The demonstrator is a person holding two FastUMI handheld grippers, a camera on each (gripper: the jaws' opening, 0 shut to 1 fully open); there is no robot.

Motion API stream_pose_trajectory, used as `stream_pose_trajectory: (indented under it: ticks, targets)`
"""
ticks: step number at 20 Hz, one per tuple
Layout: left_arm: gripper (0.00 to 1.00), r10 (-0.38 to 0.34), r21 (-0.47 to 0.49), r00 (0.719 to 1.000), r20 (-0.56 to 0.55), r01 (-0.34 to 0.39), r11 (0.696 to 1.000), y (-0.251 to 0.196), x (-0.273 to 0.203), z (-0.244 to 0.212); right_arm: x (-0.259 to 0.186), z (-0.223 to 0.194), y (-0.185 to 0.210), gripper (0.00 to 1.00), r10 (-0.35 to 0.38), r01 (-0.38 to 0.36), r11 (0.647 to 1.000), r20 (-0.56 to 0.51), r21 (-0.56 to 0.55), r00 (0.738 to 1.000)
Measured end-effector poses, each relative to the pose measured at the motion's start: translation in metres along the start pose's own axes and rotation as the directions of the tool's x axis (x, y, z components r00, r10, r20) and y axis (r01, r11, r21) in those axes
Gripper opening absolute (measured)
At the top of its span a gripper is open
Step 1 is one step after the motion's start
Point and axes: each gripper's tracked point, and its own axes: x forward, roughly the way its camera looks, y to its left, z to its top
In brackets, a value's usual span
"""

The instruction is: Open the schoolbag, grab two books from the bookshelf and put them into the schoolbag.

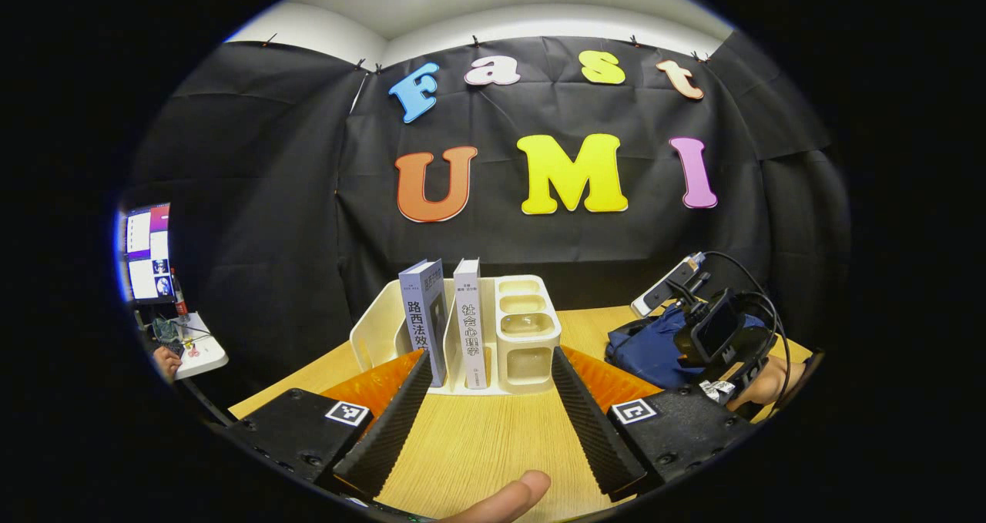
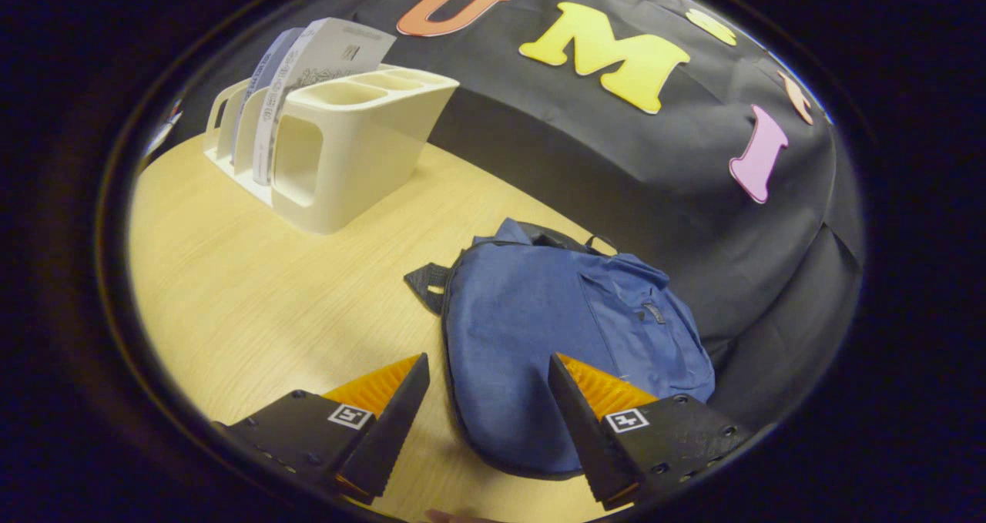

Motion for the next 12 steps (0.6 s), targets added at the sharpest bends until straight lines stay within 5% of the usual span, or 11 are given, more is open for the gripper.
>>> stream_pose_trajectory:
  ticks: [5,6,9,10,11,12]
  targets:
    - [0.98,-0.013,-0.01,1.0,-0.021,0.012,1.0,-0.004,0.001,-0.007,0.005,-0.001,-0.007,0.92,-0.056,0.053,0.996,-0.056,-0.069,0.997]
    - [0.98,-0.013,-0.011,1.0,-0.023,0.012,1.0,-0.004,0.002,-0.007,0.008,-0.003,-0.011,0.79,-0.067,0.061,0.996,-0.075,-0.069,0.995]
    - [0.98,-0.007,-0.005,1.0,-0.015,0.007,1.0,-0.003,0.0,-0.005,0.01,0.0,-0.016,0.67,-0.065,0.061,0.997,-0.099,-0.043,0.993]
    - [0.98,-0.006,-0.006,1.0,-0.013,0.006,1.0,-0.003,0.0,-0.005,0.008,0.003,-0.017,0.53,-0.065,0.062,0.998,-0.098,-0.033,0.993]
    - [0.98,-0.005,-0.007,1.0,-0.013,0.005,1.0,-0.002,-0.001,-0.004,0.005,0.004,-0.019,0.55,-0.07,0.067,0.997,-0.093,-0.03,0.993]
    - [0.98,-0.004,-0.008,1.0,-0.013,0.004,1.0,-0.003,0.0,-0.005,0.003,0.008,-0.019,0.44,-0.064,0.062,0.998,-0.083,-0.029,0.994]
